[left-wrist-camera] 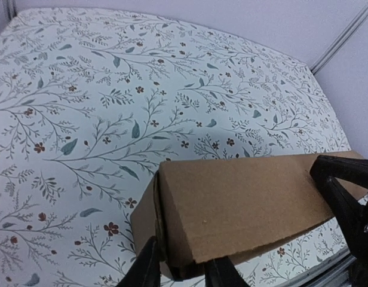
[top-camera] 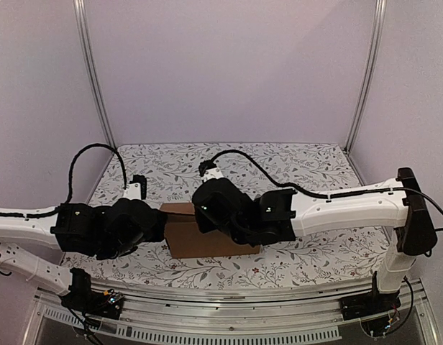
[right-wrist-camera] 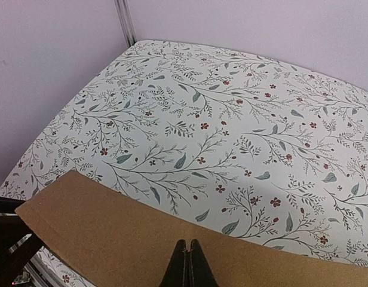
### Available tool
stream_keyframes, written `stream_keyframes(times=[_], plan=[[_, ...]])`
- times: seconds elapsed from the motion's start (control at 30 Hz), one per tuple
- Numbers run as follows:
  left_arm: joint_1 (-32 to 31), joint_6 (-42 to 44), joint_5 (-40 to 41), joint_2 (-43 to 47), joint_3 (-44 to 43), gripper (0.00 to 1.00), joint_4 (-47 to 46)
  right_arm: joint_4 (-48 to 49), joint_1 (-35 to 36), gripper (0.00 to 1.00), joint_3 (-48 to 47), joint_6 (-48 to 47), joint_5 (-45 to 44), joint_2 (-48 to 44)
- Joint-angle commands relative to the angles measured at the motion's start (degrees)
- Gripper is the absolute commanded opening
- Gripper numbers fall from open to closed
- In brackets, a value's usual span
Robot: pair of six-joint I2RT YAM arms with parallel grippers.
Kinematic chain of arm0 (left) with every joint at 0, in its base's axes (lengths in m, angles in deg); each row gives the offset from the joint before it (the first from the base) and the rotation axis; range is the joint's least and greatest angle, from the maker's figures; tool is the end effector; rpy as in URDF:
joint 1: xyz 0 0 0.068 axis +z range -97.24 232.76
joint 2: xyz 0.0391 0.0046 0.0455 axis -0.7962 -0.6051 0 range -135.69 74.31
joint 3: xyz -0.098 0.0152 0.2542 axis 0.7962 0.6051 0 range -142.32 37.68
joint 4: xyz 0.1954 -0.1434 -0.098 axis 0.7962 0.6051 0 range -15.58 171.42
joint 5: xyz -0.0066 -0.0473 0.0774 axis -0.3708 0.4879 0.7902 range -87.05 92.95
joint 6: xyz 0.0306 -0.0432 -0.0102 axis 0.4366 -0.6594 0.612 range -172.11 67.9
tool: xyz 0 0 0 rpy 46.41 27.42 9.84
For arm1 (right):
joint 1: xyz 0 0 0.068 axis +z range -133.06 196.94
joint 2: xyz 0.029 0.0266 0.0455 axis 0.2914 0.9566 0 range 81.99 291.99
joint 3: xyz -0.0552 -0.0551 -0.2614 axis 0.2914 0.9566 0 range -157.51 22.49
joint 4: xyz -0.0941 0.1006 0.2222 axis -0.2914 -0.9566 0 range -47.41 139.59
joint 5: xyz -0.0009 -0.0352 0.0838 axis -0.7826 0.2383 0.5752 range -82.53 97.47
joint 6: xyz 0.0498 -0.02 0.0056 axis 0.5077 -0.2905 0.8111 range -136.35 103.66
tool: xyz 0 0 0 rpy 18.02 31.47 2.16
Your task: Fold the paper box
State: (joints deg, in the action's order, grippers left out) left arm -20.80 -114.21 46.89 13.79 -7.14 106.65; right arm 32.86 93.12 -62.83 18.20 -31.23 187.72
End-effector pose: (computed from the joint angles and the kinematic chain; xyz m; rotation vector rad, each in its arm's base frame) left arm 0.0829 -0.1934 0.2609 -0.1168 2.1636 -0.4366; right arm 0.1227 0.4056 0.2769 -0.3958 2.0522 0.4311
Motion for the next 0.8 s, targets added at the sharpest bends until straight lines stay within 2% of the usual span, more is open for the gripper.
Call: stream_keyframes(times=[0.0,0.13,0.3,0.43,0.63,0.7,0.77], plan=[[-1.8,-0.1,-7.6,2.2,3.1,0.34,6.4,-3.2,0.5,0.00,3.6,2.8,-0.2,2.4],[-2.2,1.4,-13.3,7.4,5.1,0.51,6.4,-2.8,0.6,0.00,4.9,3.5,-0.4,2.9],[-2.1,5.3,-21.1,13.2,4.9,0.61,6.8,-0.5,0.8,0.00,8.3,5.0,0.3,3.3],[-2.0,7.9,-23.1,17.0,3.8,0.66,6.8,2.4,1.2,0.00,11.1,6.3,0.7,3.8],[-0.5,13.2,-22.7,17.1,-1.2,0.65,7.1,4.0,2.5,0.00,14.2,7.5,0.6,4.4],[0.8,15.6,-22.6,16.0,-3.0,0.58,6.7,4.1,2.8,0.00,15.0,8.0,0.5,4.3],[3.1,18.6,-23.6,14.9,-4.3,0.46,5.2,4.2,3.1,0.00,15.9,8.4,0.4,4.0]])
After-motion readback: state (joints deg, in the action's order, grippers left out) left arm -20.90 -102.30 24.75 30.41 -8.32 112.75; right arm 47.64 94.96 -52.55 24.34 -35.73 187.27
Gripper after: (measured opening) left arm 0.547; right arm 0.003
